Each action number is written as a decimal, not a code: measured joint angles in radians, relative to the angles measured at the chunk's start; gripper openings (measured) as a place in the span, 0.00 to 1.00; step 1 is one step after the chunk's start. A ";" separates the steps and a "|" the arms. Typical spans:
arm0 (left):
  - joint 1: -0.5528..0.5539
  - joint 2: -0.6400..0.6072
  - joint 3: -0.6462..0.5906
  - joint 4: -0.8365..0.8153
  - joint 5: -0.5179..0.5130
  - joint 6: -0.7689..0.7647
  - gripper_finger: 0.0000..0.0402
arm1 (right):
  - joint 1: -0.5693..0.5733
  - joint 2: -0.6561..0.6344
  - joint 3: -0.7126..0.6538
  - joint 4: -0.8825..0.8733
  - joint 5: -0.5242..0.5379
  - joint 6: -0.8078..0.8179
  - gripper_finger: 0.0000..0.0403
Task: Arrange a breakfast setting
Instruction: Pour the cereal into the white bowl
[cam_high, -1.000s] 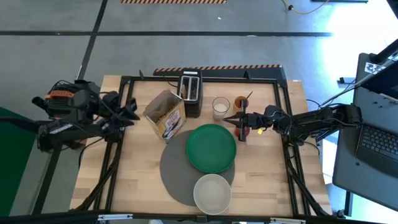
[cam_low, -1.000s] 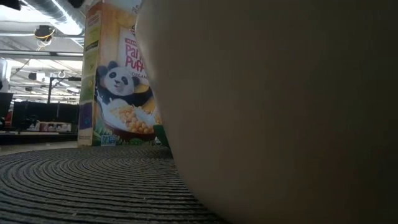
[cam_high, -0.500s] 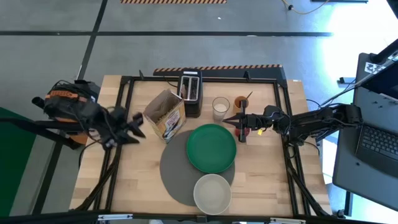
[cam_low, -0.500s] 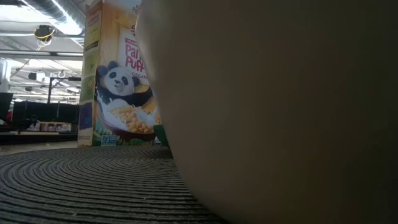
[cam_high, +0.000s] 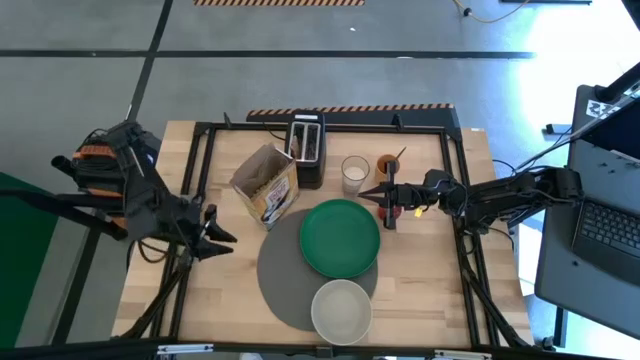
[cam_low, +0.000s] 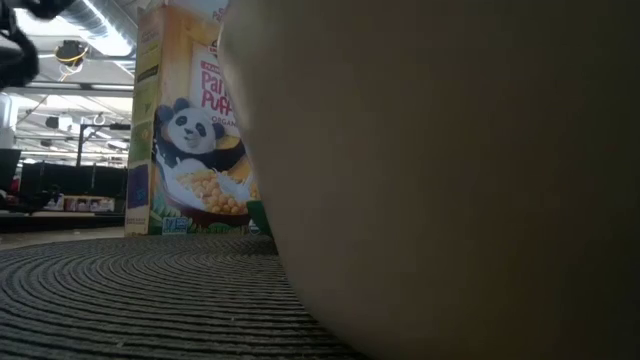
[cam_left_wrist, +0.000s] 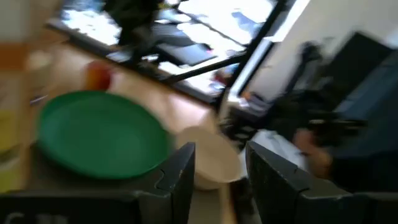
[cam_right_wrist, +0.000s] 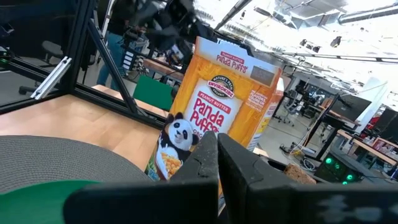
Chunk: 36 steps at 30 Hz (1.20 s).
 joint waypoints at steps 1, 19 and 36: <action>-0.020 0.016 0.000 -0.033 -0.047 -0.041 0.34 | 0.000 0.000 0.000 0.000 0.000 0.000 0.00; 0.014 0.359 0.000 -0.503 -0.156 -0.702 0.34 | 0.000 0.000 0.000 -0.003 0.000 0.000 0.00; 0.120 0.581 0.000 -0.642 0.145 -0.933 0.34 | 0.000 0.000 0.000 -0.005 0.000 0.000 0.00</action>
